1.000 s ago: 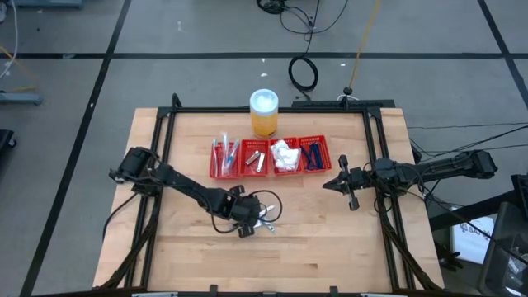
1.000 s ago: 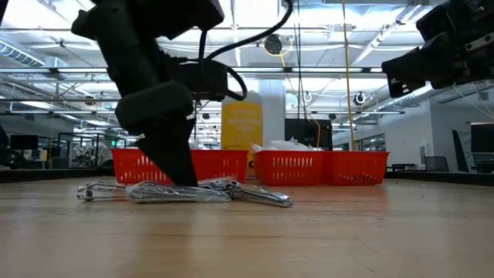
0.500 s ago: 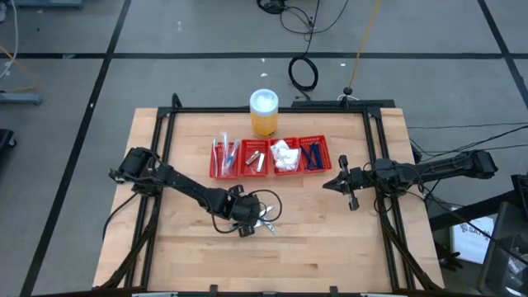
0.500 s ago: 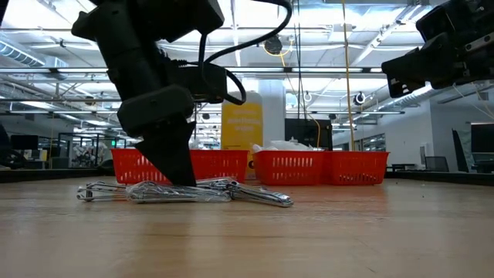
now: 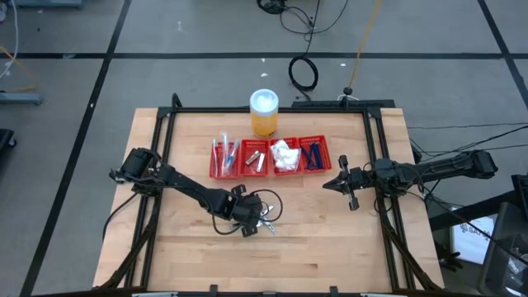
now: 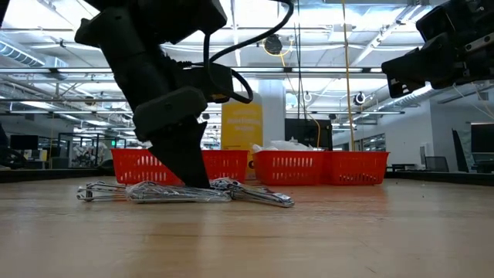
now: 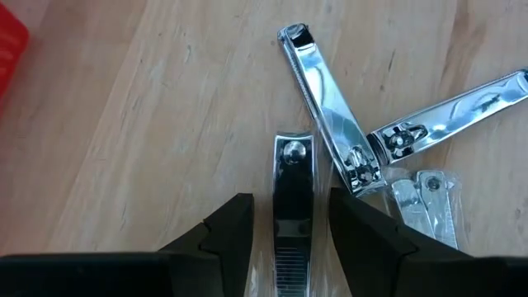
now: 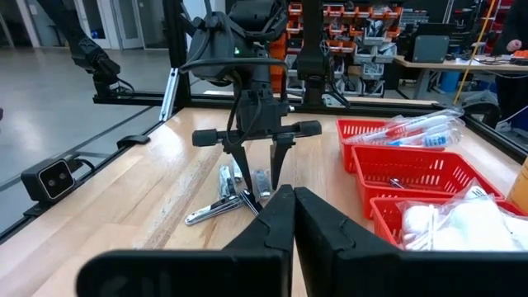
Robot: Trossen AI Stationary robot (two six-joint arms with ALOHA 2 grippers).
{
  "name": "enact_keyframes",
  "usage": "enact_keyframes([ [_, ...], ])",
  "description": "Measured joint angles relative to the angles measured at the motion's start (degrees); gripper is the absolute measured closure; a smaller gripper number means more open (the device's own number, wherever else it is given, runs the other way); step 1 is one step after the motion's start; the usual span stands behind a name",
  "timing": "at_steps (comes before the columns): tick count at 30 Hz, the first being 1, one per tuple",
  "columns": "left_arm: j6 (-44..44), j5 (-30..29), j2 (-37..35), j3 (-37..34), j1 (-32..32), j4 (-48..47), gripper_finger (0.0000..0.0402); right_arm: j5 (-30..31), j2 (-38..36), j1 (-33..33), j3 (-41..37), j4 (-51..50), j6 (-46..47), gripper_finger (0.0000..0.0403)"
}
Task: Pick & Place Travel size toiletries
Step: Put the silver nail clippers into the middle left red basket
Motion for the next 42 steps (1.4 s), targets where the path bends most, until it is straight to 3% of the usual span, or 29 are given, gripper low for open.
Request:
enact_keyframes([
  [17,-0.5,0.3,0.1,-0.1,0.0,-0.1,0.025,0.0,0.0,0.0,0.0,0.0,0.0,0.0403],
  [28,-1.8,1.6,0.1,-0.1,0.1,0.0,0.0368,0.0,0.0,0.0,0.0,0.0,0.0,0.0403],
  [33,-3.0,1.8,0.1,-0.1,0.2,0.0,0.0367,0.0,0.0,0.0,0.0,0.0,0.0,0.0403],
  [38,-3.1,1.5,0.2,-0.1,0.2,0.0,0.0339,0.0,0.0,0.0,0.0,0.0,0.0,0.0403],
  [42,-3.1,1.5,0.1,-0.1,0.2,0.0,0.0356,0.0,0.0,0.0,0.0,0.0,0.0,0.0403],
])
